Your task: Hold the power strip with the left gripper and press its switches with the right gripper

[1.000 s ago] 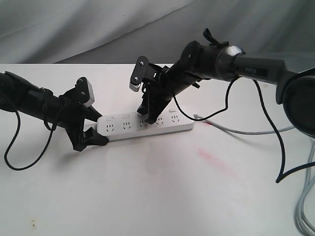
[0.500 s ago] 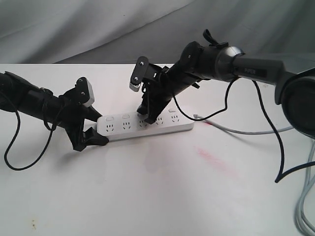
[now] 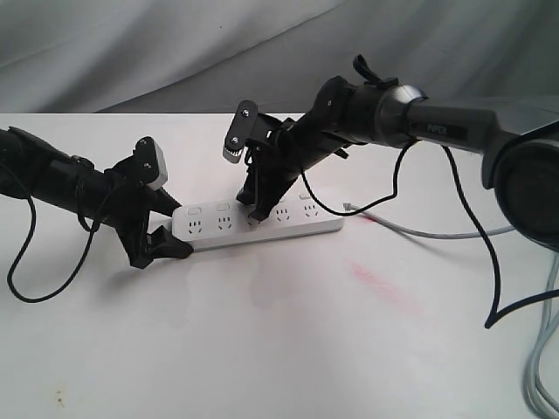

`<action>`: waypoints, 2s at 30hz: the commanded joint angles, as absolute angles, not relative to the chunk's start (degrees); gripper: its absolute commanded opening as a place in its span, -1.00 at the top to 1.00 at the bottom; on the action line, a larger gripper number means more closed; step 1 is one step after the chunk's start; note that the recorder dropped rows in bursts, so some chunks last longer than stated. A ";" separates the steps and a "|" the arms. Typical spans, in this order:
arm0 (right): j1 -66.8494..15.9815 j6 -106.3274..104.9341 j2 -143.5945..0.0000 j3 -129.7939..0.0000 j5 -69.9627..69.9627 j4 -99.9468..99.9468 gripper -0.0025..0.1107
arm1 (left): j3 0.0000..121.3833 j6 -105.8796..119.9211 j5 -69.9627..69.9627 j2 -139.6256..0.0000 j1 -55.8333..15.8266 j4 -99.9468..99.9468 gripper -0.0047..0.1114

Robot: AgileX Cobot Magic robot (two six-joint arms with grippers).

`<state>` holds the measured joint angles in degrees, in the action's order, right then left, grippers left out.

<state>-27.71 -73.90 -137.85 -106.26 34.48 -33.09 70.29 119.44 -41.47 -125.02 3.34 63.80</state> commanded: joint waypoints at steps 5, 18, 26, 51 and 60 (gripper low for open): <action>-27.99 -74.28 -134.40 -105.04 36.54 -30.18 0.05 | 70.33 119.97 -40.79 -125.46 3.34 62.64 -0.07; -26.44 -73.41 -128.75 -105.04 38.96 -28.86 0.05 | 70.33 119.97 -40.79 -125.46 3.34 62.64 -0.07; -24.00 -71.68 -128.89 -105.04 40.99 -27.15 0.05 | 70.33 119.97 -40.79 -125.46 3.34 62.64 -0.07; -23.79 -71.68 -135.57 -105.04 37.85 -28.20 0.05 | 70.33 119.97 -40.79 -125.46 3.34 62.64 -0.07; -23.54 -71.68 -135.70 -105.04 37.85 -27.95 0.05 | 70.33 119.97 -40.79 -125.46 3.34 62.64 -0.07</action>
